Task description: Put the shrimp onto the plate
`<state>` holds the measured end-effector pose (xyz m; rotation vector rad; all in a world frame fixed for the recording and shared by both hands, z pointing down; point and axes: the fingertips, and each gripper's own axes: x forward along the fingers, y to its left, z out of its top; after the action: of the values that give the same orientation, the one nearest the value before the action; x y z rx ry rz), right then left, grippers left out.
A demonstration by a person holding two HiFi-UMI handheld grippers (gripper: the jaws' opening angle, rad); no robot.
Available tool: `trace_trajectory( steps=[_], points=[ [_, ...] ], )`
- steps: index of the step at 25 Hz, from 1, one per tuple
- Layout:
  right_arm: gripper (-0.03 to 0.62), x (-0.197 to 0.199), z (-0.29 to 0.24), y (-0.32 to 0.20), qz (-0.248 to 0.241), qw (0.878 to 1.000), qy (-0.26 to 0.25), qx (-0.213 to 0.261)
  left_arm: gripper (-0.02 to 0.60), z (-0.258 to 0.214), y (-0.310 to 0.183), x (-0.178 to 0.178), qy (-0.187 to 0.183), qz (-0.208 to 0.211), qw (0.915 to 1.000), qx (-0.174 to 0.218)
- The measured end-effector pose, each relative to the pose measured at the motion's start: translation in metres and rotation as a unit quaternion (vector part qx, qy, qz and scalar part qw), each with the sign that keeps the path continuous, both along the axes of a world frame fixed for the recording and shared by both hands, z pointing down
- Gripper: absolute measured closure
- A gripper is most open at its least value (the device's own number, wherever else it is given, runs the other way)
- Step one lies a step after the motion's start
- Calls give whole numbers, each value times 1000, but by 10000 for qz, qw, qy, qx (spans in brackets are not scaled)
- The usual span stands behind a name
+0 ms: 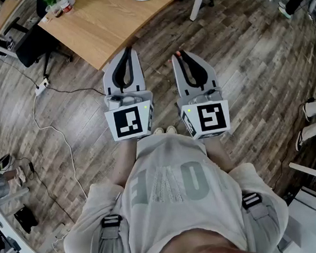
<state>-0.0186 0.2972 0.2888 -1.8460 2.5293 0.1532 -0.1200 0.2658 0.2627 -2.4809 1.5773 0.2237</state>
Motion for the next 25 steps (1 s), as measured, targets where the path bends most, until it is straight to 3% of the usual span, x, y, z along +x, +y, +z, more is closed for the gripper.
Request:
trace_trajectory(
  steps=[14, 25],
  points=[
    [532, 17, 3, -5, 136, 9997, -189, -49, 571, 6, -12, 12, -101, 72, 9999, -102],
    [531, 54, 20, -5, 98, 9995, -252, -132, 571, 18, -16, 45, -26, 85, 9999, -116]
  ],
)
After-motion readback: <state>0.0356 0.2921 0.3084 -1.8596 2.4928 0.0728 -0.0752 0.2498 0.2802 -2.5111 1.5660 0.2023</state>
